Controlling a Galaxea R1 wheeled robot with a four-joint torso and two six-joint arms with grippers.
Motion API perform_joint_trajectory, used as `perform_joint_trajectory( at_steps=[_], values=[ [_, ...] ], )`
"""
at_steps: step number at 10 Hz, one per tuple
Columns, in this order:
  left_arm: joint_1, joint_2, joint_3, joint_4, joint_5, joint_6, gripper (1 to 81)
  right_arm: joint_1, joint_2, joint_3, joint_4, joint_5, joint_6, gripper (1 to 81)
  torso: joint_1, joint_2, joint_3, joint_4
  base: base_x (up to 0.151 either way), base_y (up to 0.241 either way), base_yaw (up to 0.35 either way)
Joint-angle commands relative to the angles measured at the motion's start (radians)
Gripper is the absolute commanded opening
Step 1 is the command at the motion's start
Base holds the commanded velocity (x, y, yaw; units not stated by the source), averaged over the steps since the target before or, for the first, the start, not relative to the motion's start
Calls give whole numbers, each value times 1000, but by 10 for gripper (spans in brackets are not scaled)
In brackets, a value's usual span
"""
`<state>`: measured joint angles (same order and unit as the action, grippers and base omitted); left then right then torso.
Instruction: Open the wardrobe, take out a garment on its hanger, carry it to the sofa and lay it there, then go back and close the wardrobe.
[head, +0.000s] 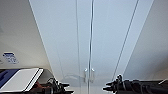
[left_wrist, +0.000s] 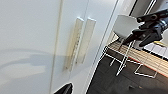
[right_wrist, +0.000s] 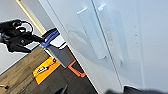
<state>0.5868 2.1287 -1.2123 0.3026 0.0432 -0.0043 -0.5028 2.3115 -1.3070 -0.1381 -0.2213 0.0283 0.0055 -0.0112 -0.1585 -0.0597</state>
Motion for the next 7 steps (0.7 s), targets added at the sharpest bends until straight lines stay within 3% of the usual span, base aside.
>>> perform_joint_trajectory(
  at_steps=[1,4,7],
  values=[
    [-153,28,-44,-22,52,1,811,187,50,-93,15,-27,12,811,0,0,0,0,0,0,0],
    [-155,126,-177,-22,29,1,811,221,105,-155,14,-33,13,811,1,0,-1,0,0,0,0],
    [-163,191,-263,-23,-68,1,811,244,131,-176,8,12,15,811,1,1,-2,0,0,0,0]
  ],
)
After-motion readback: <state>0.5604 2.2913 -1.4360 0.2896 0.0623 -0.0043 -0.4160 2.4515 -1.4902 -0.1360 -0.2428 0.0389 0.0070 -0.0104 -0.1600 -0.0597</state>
